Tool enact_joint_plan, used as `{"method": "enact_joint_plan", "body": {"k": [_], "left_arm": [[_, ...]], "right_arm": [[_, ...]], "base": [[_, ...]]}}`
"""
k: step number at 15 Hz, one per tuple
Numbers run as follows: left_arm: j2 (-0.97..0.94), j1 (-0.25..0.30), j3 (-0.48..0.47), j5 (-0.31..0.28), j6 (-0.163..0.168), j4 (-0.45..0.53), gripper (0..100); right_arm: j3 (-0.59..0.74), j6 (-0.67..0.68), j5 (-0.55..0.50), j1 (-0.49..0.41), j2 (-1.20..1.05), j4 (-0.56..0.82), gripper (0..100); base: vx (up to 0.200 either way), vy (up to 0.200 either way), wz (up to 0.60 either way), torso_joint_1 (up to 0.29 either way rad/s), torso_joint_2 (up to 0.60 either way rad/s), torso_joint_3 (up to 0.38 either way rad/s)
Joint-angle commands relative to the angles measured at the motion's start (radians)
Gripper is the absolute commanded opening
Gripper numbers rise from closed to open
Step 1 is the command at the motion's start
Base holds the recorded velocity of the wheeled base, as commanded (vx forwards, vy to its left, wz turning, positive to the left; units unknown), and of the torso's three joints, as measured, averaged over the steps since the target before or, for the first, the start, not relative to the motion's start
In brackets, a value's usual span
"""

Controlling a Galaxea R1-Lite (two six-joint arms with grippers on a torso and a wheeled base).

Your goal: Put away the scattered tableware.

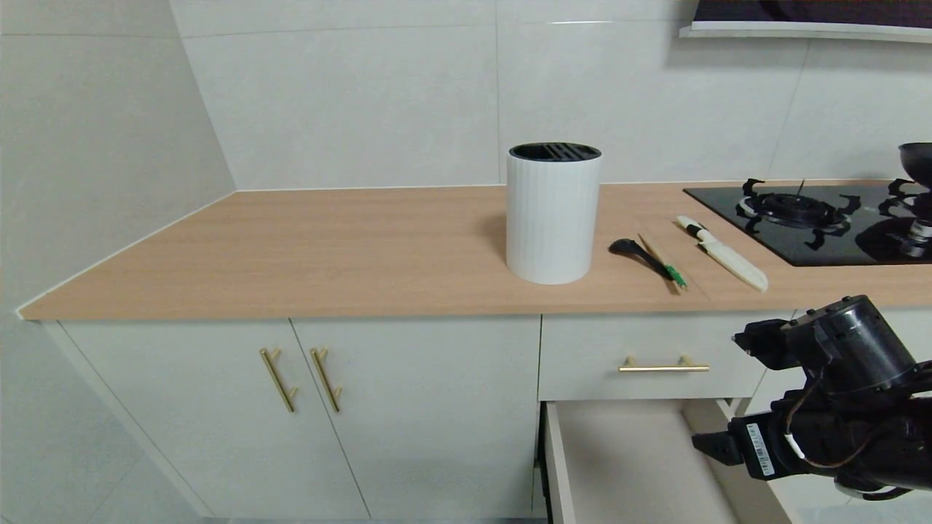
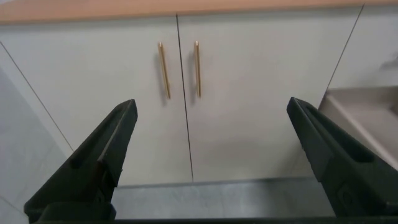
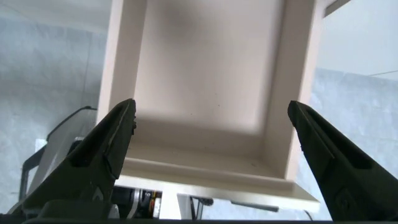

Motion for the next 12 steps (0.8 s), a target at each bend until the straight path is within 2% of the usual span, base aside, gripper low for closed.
{"method": "enact_joint_plan", "body": {"k": [1,6,10,12], "left_arm": [[0.000,0.001,0.000,0.000,0.000,-0.001,100],[0.000,0.000,0.000,0.000,0.000,-0.001,100],[0.000,0.000,0.000,0.000,0.000,-0.001,100],[0.000,0.000,0.000,0.000,-0.002,-0.001,100]], "right_arm": [[-0.001,0.000,0.000,0.001,0.003,-0.001,100],[0.002,-0.007,-0.002,0.001,0.006,0.001,100],[-0.007,-0.024,0.000,-0.029,-0.035,-0.001,100],[-0.104,-0.099,0.008,-0.087,-0.043,-0.001,100]], "base": [[0.000,0.000,0.00,0.212,-0.49,-0.281],[0.000,0.000,0.00,0.203,-0.45,-0.254],[0.000,0.000,0.00,0.029,-0.06,-0.036],[0.000,0.000,0.00,0.000,0.00,0.000]]}}
